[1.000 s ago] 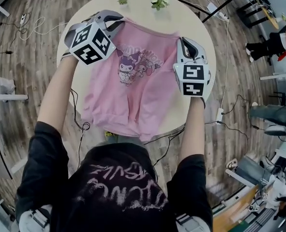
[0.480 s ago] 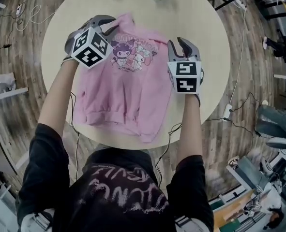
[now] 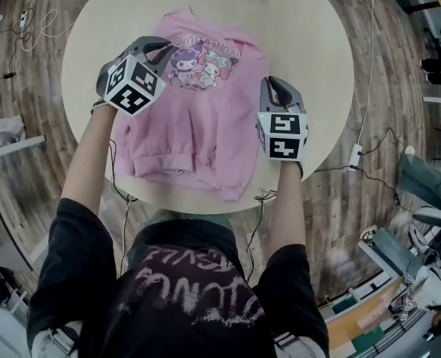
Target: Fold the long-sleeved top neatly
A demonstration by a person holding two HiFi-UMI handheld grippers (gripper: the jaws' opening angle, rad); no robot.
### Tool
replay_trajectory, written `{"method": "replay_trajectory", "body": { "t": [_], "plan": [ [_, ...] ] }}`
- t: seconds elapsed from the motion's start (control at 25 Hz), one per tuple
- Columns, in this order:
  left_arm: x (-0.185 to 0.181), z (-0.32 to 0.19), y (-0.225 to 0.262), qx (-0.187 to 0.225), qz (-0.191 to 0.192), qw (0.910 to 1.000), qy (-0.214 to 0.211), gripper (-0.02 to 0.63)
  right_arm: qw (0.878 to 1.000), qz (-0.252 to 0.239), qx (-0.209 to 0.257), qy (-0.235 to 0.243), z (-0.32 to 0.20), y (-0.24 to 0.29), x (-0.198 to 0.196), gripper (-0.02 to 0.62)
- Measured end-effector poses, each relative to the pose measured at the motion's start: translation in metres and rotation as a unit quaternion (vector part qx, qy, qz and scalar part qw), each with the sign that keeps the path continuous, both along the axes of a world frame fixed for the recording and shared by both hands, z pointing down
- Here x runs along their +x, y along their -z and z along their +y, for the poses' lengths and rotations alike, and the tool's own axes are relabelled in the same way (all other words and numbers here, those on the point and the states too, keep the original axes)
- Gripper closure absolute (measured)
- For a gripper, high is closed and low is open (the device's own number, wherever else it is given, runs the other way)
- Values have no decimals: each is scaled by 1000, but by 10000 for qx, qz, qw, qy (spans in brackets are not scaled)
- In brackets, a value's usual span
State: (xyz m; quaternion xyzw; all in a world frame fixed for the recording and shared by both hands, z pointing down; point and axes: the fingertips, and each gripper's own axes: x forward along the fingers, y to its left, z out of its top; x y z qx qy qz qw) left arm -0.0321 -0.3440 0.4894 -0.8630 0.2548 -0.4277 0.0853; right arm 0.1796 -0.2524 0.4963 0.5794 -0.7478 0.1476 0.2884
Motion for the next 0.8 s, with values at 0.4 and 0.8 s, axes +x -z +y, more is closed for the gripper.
{"method": "replay_trajectory", "body": {
  "t": [0.4, 0.8],
  "plan": [
    [-9, 161, -6, -228, 10, 9960, -862, 592, 9996, -80, -259, 72, 169, -2, -54, 589],
    [-66, 303, -54, -619, -671, 9795, -1793, 432, 9781, 953, -966, 1581, 274, -77, -168, 440]
  ]
}}
